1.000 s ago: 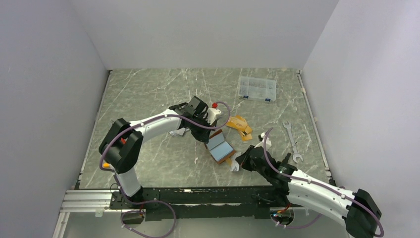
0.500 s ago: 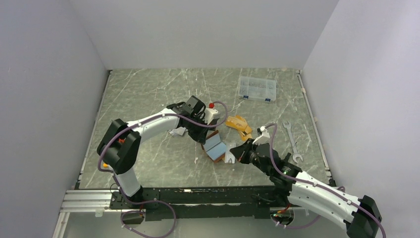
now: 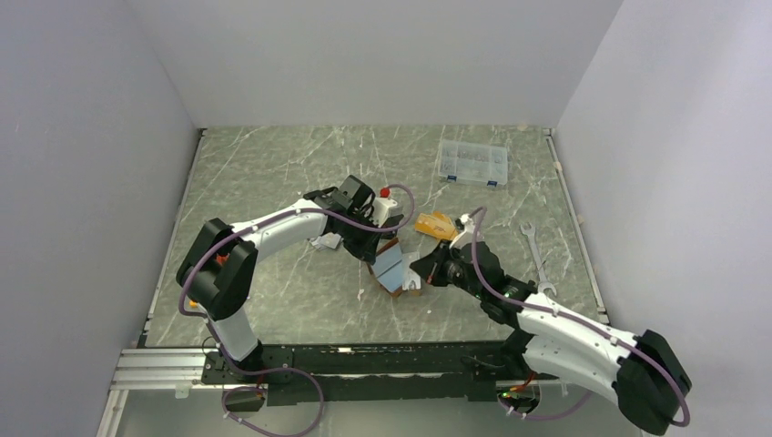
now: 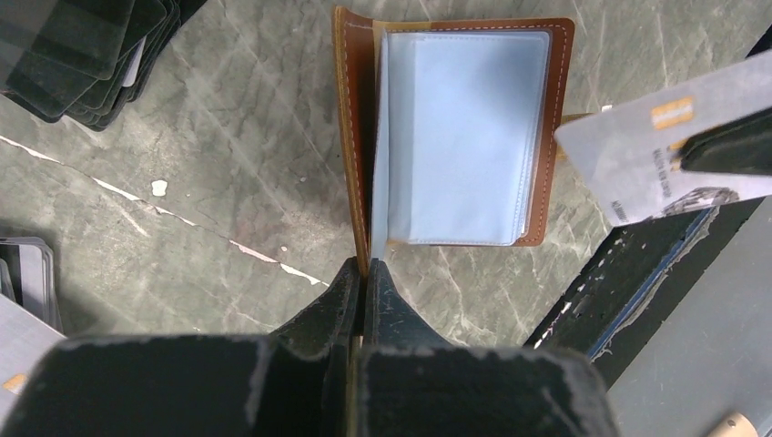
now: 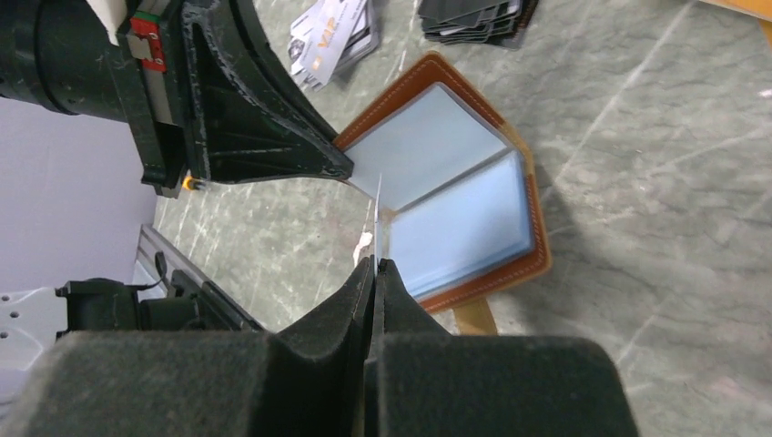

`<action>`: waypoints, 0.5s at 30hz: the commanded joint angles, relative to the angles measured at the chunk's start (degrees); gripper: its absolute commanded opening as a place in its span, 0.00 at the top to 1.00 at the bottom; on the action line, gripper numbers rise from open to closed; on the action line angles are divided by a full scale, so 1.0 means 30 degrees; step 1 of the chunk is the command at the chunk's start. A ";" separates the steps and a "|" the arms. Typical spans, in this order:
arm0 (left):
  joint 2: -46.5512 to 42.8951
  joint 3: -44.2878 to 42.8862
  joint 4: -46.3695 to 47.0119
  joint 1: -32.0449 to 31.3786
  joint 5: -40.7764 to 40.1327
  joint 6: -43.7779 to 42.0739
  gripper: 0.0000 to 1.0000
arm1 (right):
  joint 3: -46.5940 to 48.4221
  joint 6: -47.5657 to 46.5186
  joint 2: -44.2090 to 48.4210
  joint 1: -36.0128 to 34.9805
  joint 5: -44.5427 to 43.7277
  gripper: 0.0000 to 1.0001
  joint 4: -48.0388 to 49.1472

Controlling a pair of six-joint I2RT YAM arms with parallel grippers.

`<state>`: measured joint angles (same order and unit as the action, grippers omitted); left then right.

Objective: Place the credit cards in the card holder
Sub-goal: Open the card holder at the center of the board.

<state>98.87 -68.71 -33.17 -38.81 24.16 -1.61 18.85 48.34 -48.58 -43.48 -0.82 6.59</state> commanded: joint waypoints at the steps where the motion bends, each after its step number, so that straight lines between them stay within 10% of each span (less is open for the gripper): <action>1: -0.0935 0.0104 0.0707 -0.0012 0.0492 0.0389 1.00 | 0.1465 -0.0790 -0.1491 0.0177 0.1521 1.00 0.2079; 15: -0.0515 0.0023 0.0691 0.0003 0.1031 0.1139 1.00 | 0.1278 -0.1986 -0.5236 0.0464 0.4774 1.00 0.3272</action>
<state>98.83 -68.49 -32.36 -38.81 25.21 0.08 22.24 44.88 -62.98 -42.33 8.91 12.05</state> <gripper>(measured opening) 0.023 0.009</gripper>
